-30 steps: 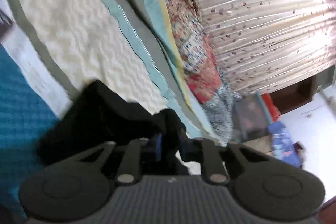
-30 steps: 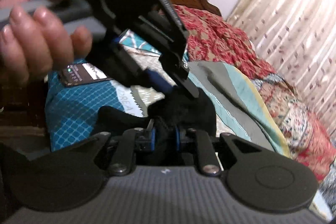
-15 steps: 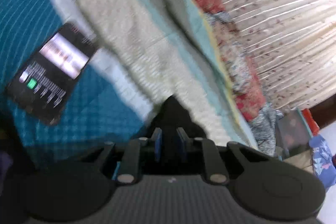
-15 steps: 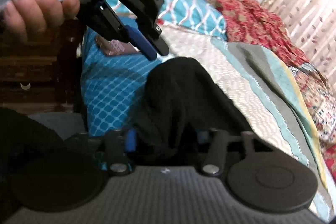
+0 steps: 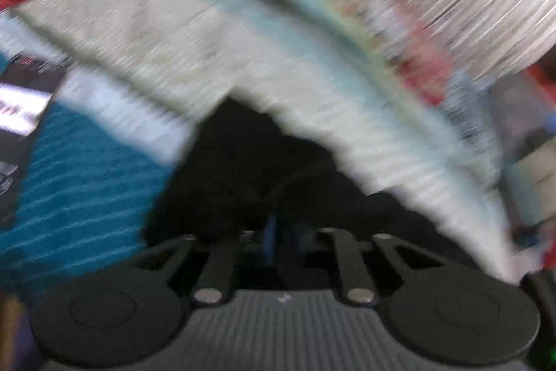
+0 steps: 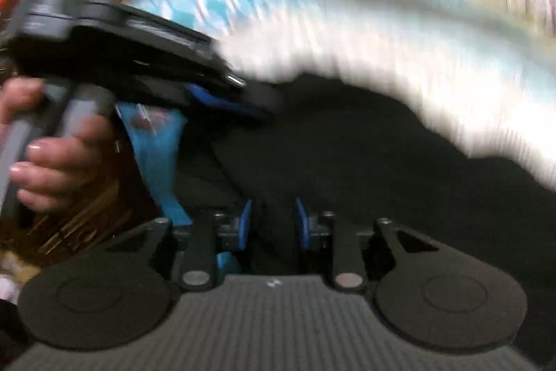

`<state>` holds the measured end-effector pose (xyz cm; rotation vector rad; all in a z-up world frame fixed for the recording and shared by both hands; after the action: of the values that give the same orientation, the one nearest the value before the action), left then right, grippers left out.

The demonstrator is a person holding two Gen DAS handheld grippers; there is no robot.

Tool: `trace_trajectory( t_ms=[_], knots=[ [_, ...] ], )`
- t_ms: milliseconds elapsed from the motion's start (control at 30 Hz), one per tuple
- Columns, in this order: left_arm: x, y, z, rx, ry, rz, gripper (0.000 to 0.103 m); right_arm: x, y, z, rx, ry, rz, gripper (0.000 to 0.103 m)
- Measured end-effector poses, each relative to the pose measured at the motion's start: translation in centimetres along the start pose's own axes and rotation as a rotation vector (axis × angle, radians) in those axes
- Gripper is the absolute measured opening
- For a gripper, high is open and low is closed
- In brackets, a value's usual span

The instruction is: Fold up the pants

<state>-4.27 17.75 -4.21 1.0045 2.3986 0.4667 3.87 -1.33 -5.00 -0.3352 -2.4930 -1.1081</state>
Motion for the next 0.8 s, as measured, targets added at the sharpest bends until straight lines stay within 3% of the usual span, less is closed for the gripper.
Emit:
trace_trajectory(
  t_ms=[100, 200, 333, 433, 533, 633, 667, 700, 733, 800],
  knots=[
    [1.3, -0.7, 0.3, 0.003, -0.022, -0.049, 0.006, -0.9, -0.7, 0.4, -0.056, 0.055, 0.097, 0.03],
    [1.1, 0.0, -1.1, -0.025, 0.009, -0.035, 0.006, -0.7, 0.2, -0.9, -0.099, 0.096, 0.138, 0.035],
    [-1.4, 1.0, -3.3, -0.09, -0.049, 0.004, 0.013, -2.2, 1.3, -6.5, -0.274, 0.058, 0.169, 0.035],
    [-4.1, 1.7, -3.0, -0.12, -0.061, 0.068, 0.014, -6.3, 0.1, -11.2, -0.396, -0.049, 0.269, 0.035],
    [-5.8, 2.0, -0.6, -0.096, -0.029, 0.098, 0.014, -11.7, -3.6, -15.7, -0.476, -0.199, 0.452, 0.037],
    [-4.8, 2.1, 2.6, -0.06, 0.088, 0.084, 0.013, -15.7, -8.6, -20.2, -0.514, -0.393, 0.579, 0.036],
    [-4.0, 2.1, 3.5, -0.039, 0.121, 0.073, 0.01, -16.5, -10.3, -21.7, -0.504, -0.472, 0.606, 0.035],
    [-3.4, 2.0, 4.3, -0.017, 0.13, 0.056, 0.006, -17.3, -12.3, -23.3, -0.496, -0.547, 0.628, 0.023],
    [-3.1, 1.9, 4.5, -0.01, 0.129, 0.044, 0.006, -17.6, -13.9, -25.0, -0.528, -0.56, 0.652, 0.019],
    [-3.3, 2.0, 3.9, -0.006, 0.142, 0.037, 0.006, -17.7, -16.5, -28.4, -0.626, -0.557, 0.748, 0.024]
  ],
)
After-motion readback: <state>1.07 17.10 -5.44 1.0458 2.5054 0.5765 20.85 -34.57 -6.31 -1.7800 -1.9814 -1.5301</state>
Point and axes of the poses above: each gripper's, at about its wrist camera, not at the fingertips, and z roughly the way its jaws point, x to its left, y to its top, the point moved 9 cm from there along z, roughly the way its jaws point, and after that the axes turned 13 degrees about y, right-handed, at the moved point
